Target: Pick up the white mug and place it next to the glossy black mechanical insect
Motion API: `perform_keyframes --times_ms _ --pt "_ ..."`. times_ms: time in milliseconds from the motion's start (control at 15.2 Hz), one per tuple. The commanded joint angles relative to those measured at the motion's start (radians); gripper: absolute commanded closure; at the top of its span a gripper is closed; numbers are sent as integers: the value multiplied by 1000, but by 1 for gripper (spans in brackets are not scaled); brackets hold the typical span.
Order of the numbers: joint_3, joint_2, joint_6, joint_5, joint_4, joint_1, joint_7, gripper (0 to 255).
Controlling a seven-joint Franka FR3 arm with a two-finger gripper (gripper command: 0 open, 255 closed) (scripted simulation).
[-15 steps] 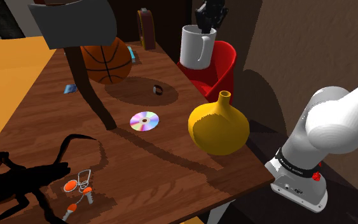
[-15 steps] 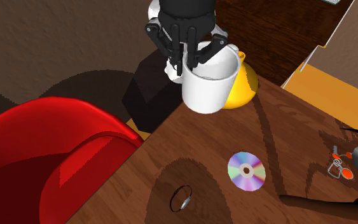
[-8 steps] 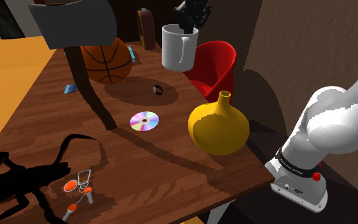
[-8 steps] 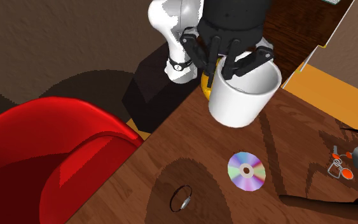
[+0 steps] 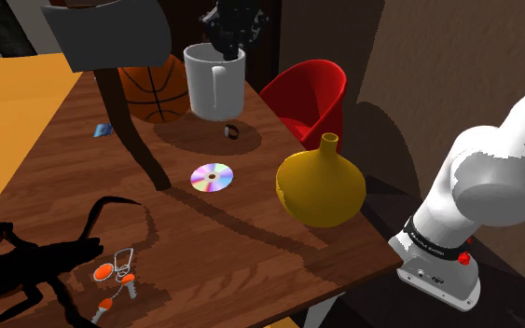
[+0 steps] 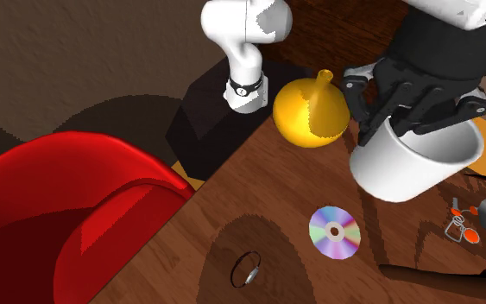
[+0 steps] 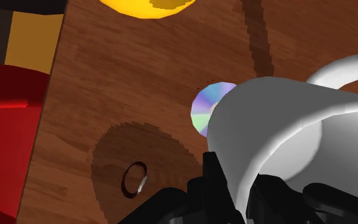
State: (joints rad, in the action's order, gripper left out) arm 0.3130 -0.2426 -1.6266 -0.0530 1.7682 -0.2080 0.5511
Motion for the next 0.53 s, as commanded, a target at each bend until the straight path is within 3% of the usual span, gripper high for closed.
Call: perform_keyframes --times_ms 0,462 --pt "38 72 11 19 -81 -12 56 255" --pt "146 332 62 133 -366 -92 239 255"
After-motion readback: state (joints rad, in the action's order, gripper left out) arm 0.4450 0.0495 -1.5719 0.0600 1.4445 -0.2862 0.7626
